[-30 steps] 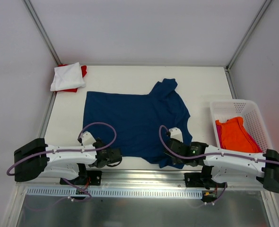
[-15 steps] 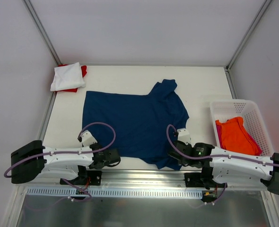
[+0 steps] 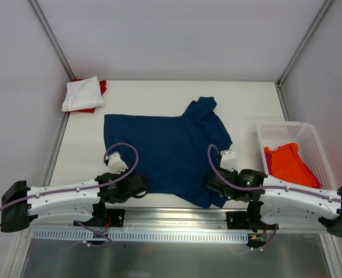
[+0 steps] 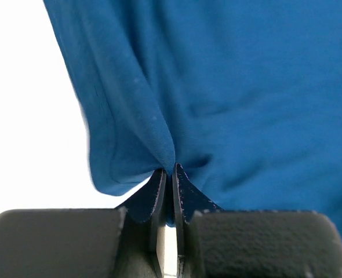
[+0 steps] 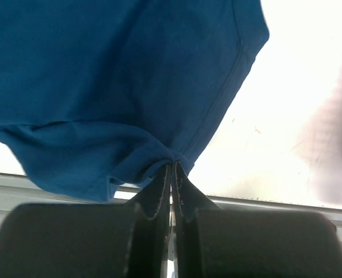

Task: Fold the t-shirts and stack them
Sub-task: Flatten the tshirt out

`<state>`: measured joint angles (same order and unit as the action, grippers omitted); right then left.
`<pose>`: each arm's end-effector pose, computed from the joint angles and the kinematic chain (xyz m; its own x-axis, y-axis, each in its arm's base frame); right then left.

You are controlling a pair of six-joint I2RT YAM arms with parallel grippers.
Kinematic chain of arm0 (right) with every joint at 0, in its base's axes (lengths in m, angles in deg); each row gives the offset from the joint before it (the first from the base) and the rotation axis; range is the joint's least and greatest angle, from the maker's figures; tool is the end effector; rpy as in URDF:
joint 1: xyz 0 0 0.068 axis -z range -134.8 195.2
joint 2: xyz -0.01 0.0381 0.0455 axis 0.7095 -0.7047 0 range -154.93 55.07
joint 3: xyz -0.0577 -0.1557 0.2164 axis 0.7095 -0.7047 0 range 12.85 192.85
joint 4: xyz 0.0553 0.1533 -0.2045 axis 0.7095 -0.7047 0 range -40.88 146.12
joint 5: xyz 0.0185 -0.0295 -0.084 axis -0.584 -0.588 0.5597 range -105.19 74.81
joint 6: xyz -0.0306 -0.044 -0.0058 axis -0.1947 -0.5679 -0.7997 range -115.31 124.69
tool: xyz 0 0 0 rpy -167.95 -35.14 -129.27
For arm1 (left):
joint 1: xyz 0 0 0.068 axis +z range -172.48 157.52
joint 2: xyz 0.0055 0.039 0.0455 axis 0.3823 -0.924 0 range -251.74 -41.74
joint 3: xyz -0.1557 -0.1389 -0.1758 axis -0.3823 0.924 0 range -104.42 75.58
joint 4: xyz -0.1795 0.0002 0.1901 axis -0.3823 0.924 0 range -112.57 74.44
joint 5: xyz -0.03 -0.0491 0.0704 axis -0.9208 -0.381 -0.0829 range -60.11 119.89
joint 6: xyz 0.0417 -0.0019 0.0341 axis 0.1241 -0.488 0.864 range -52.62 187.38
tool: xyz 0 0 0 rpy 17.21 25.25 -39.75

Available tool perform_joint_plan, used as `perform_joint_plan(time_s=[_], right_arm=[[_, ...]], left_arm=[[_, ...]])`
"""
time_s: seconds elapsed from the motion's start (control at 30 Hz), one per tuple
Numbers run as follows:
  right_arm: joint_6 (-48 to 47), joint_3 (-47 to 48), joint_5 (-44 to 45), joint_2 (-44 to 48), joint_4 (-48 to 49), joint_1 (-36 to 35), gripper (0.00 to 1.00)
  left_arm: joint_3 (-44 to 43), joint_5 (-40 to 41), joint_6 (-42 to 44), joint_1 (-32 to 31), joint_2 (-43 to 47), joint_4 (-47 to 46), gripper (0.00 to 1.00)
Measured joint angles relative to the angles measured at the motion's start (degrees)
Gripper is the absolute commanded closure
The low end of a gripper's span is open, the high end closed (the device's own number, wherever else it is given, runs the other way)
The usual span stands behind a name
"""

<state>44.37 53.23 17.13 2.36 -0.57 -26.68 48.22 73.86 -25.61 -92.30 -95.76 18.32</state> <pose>0.0645 0.1362 0.2326 -0.6983 -0.3988 -0.5944 -0.3867 0.9090 -0.1556 0.0745 -0.1311 0.1788 -0.5667 -0.5417 -0.6208 -0.3487 0.8404 -0.4150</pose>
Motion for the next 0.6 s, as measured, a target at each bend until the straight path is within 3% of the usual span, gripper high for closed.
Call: perform_joint_plan(time_s=[0.2,0.6], right_arm=[[0.02,6.84,3.48,0.02,-5.05,0.0,1.0],[-1.75,20.24,12.48,1.99,-16.11,-0.04,1.0]], left_arm=[[-3.63,-0.22,9.53,0.0,6.93,-0.13,1.0],[-18.56,-9.42,36.22,1.31,4.87,1.44,1.0]])
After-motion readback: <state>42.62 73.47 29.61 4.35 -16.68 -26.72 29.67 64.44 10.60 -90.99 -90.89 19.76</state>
